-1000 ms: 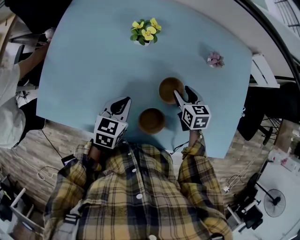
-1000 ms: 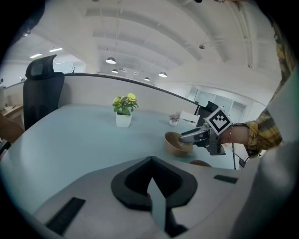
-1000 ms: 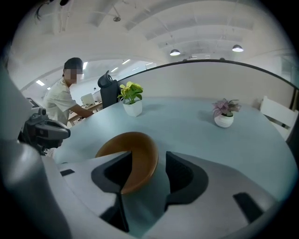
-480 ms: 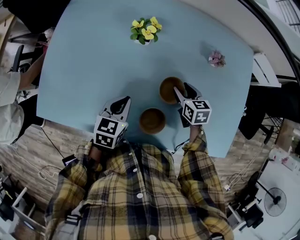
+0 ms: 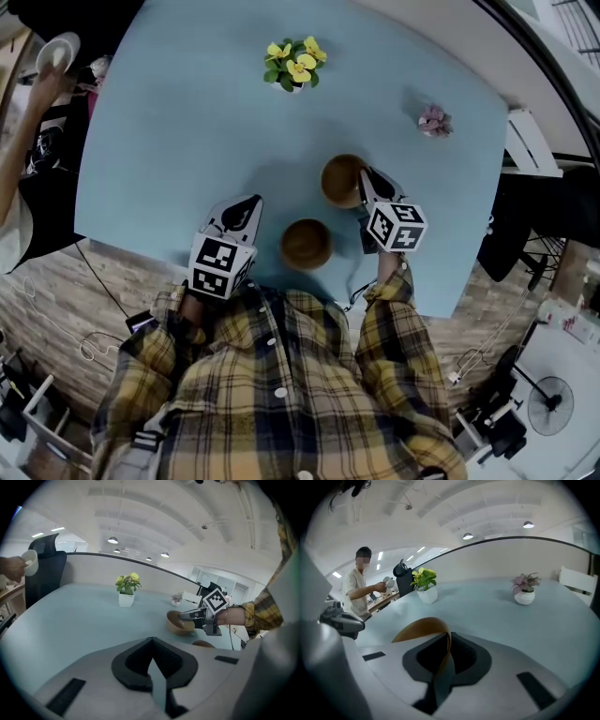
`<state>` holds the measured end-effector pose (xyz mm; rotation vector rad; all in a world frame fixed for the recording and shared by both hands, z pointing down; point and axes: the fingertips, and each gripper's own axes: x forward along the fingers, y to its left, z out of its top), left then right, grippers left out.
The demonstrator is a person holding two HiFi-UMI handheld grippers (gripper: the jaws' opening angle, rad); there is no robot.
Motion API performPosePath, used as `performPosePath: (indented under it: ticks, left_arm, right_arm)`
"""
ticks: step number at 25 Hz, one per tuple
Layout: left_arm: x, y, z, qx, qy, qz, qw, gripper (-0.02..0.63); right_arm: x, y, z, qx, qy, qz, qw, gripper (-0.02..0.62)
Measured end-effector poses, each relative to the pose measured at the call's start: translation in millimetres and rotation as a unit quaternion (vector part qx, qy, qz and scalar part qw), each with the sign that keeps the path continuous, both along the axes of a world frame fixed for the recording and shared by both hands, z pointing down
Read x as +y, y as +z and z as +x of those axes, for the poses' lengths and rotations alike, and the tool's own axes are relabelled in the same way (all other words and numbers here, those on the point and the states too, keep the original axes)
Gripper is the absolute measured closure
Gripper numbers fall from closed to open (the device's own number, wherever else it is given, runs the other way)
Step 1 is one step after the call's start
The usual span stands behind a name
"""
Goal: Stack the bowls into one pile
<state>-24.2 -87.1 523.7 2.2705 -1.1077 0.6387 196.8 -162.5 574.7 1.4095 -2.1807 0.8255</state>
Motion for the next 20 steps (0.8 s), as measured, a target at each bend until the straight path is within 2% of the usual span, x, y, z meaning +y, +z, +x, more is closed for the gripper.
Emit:
performPosePath:
  ticks: [8, 20]
  left_arm:
    - [1.1, -2.6, -1.5, 0.000, 0.000, 0.003, 1.0000, 0.615]
    - [-1.5, -19.8, -0.6, -0.001, 0.008, 0.032, 0.9995, 0.615]
  right_arm:
    - [-1.3, -10.6, 3.1, -0.069, 0.041, 0.016, 0.997, 0.574]
    - [6.1, -53.5, -0.3, -0.073, 0.042, 0.072, 0.994, 0.575]
